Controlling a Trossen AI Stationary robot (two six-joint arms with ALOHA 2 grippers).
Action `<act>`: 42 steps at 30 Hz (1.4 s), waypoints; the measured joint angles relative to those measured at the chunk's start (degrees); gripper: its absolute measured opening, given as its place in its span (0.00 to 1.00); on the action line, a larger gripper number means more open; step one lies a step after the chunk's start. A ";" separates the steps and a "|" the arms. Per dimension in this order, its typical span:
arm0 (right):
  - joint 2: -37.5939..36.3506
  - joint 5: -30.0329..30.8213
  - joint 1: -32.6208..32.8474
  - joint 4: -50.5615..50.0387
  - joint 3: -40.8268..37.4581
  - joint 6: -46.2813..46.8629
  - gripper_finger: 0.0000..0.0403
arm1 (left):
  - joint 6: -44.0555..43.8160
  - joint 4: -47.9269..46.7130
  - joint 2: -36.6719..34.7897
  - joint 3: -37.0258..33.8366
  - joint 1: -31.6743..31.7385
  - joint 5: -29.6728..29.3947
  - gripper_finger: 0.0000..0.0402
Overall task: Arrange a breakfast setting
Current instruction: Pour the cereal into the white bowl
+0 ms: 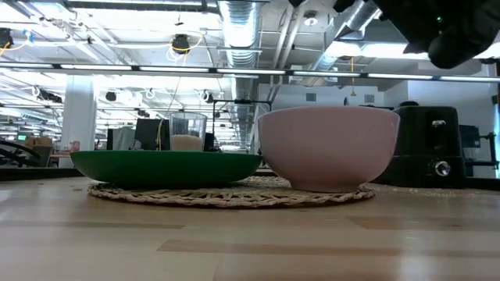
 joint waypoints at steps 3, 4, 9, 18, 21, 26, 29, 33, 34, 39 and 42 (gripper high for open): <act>1.65 -0.04 0.25 0.00 1.60 0.38 0.77 | 1.06 0.02 -0.16 0.00 0.00 -0.95 0.76; 2.19 -0.09 0.38 0.00 2.05 0.56 0.77 | 1.57 -0.01 -0.19 0.00 -0.04 -1.59 0.71; 3.41 -1.09 1.14 -0.42 3.16 0.54 0.92 | 3.96 -0.59 -0.18 -0.02 -1.09 -2.19 0.47; 0.51 -1.16 1.00 -5.54 2.98 0.48 0.90 | 6.26 -4.52 -2.58 0.00 -3.14 -6.35 0.47; -1.55 -0.56 0.89 -10.27 2.89 -0.67 0.90 | 6.17 -7.66 -4.51 0.00 -3.91 -7.58 0.48; -5.55 -0.76 -0.30 -18.06 2.89 -1.46 0.90 | 4.04 -12.58 -7.49 -0.02 -4.61 -8.21 0.47; -7.41 -0.76 -0.80 -20.81 2.89 -1.58 0.90 | 3.35 -13.76 -8.54 -0.02 -4.63 -8.24 0.47; -9.87 -0.80 -1.24 -24.74 2.89 -1.70 0.91 | 2.99 -15.04 -9.98 -0.04 -4.61 -6.76 0.48; -10.62 -0.86 -1.47 -25.82 2.89 -1.70 0.91 | 2.74 -15.54 -10.45 -0.04 -4.61 -6.29 0.48; -13.72 -0.97 -2.58 -29.93 2.84 -1.65 0.91 | 1.47 -18.54 -11.96 -0.04 -4.61 -6.21 0.47; -15.68 -1.03 -3.38 -32.14 2.84 -1.64 0.91 | 1.43 -19.20 -12.53 -0.04 -4.78 -6.17 0.48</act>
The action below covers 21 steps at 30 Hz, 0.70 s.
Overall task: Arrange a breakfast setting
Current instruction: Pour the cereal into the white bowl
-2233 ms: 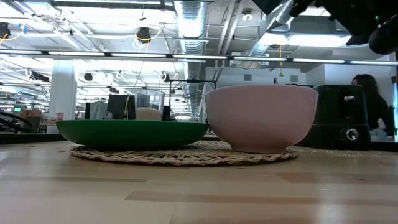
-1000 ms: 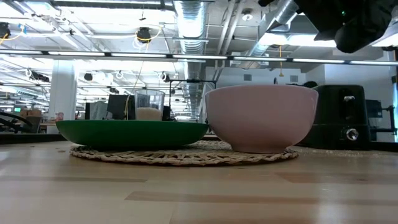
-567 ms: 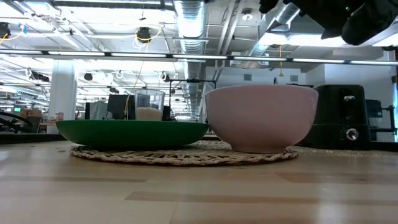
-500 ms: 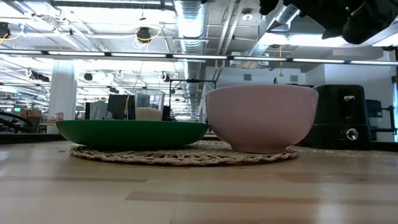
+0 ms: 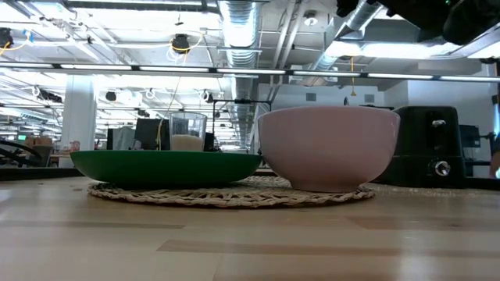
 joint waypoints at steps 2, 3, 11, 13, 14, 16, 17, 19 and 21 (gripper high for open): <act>-1.07 -0.10 -0.56 -1.74 0.00 0.02 0.91 | 0.08 -0.79 -0.59 0.00 -0.16 -0.31 0.48; -1.61 -0.09 -0.84 -2.77 0.00 0.01 0.91 | 0.35 -0.97 -0.84 0.00 -0.16 -0.58 0.48; -5.61 -0.12 -2.96 -7.18 0.00 -0.24 0.91 | 2.16 -1.49 -4.05 0.02 -0.34 -2.10 0.48; -7.50 -0.23 -4.19 -9.57 0.00 -0.26 0.91 | 1.73 -3.14 -5.22 0.09 -0.29 -2.39 0.48; -8.43 -0.20 -4.89 -10.71 0.00 -0.25 0.91 | 1.44 -4.38 -5.78 0.09 -0.27 -2.57 0.48; -10.43 -0.14 -6.26 -13.37 0.00 -0.22 0.91 | 1.25 -6.60 -6.61 0.09 -0.32 -4.00 0.48; -11.33 -0.13 -6.82 -14.97 0.00 -0.22 0.91 | 1.22 -7.49 -7.11 0.09 -0.36 -4.97 0.48; -12.86 -0.14 -7.71 -17.69 0.00 -0.21 0.91 | 0.60 -9.67 -8.36 0.09 -0.38 -6.94 0.48; -13.85 -0.14 -8.11 -20.50 0.00 -0.19 0.91 | -0.29 -11.92 -9.59 0.09 -0.35 -9.92 0.48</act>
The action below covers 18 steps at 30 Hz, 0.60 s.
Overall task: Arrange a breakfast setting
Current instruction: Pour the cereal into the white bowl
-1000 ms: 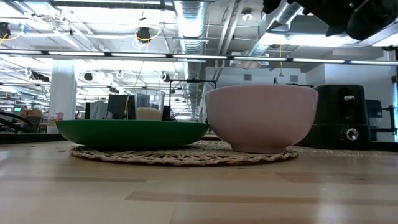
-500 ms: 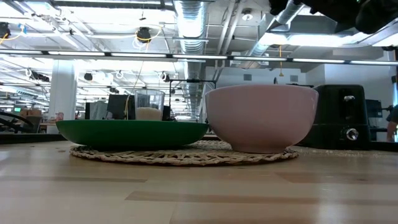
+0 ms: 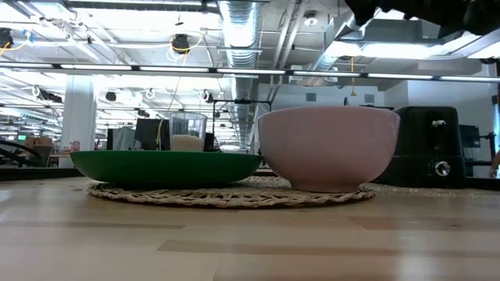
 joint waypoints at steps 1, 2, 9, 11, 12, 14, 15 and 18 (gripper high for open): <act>-0.33 0.01 0.03 -1.46 0.00 0.00 0.91 | -0.46 -1.40 -0.50 0.00 0.04 -1.89 0.48; -0.47 0.03 0.12 -2.71 0.00 0.02 0.91 | -0.80 -2.89 -0.93 0.00 0.04 -4.05 0.48; -0.32 0.00 4.76 -9.23 -0.02 0.01 0.91 | -4.95 -12.84 -3.98 1.10 0.03 -20.76 0.48; -0.24 0.00 7.12 -11.33 -0.04 -1.13 0.91 | -7.04 -16.27 -4.74 1.22 0.04 -25.30 0.48; -0.22 0.00 8.31 -12.16 -0.04 -1.85 0.91 | -8.13 -18.32 -5.03 1.22 0.07 -27.53 0.48; -0.22 0.04 10.73 -13.43 -0.04 -3.07 0.91 | -10.85 -22.22 -5.50 1.22 0.16 -31.64 0.48; -0.22 0.04 11.84 -13.99 -0.04 -3.63 0.91 | -12.54 -24.20 -5.78 1.22 0.50 -33.15 0.48; 0.22 0.07 15.32 -14.56 -0.04 -4.06 0.91 | -18.75 -31.12 -6.92 1.22 2.02 -34.14 0.48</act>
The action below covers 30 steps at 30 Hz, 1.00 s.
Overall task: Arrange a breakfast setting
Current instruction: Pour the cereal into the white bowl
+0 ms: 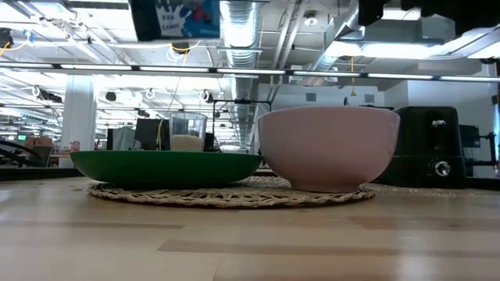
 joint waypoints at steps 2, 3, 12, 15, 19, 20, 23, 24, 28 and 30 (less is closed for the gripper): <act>0.50 0.00 2.16 0.03 0.00 0.00 0.91 | -4.43 -4.44 -0.60 0.00 1.85 1.33 0.48; 0.75 0.02 3.12 0.04 0.00 -0.10 0.91 | -6.63 -6.72 -0.88 0.00 3.03 1.84 0.48; 3.52 0.16 7.87 0.18 0.00 -3.47 0.91 | -24.80 -28.92 -2.61 0.00 17.84 10.02 0.48; 3.67 0.17 7.28 0.24 0.00 -3.48 0.91 | -31.81 -36.38 -1.76 -0.02 22.25 14.59 0.48; 3.67 0.20 6.83 0.30 0.00 -3.46 0.91 | -40.00 -43.79 -0.85 -1.29 24.55 17.86 0.48; 3.67 0.20 6.83 0.28 0.00 -3.46 0.91 | -41.56 -44.41 -0.73 -2.07 24.56 17.94 0.48; 3.67 0.20 6.88 0.60 0.00 -3.43 0.91 | -45.94 -44.34 -0.64 -5.72 24.49 18.42 0.48; 3.67 0.18 6.88 0.53 0.00 -3.41 0.91 | -46.99 -44.01 -0.70 -7.13 24.51 18.76 0.48; 3.67 0.19 6.88 0.47 0.00 -3.28 0.91 | -52.51 -41.94 -0.51 -13.07 24.52 20.59 0.48; 3.67 0.19 6.88 0.45 0.00 -3.27 0.91 | -55.50 -42.01 -0.44 -15.99 24.89 21.40 0.48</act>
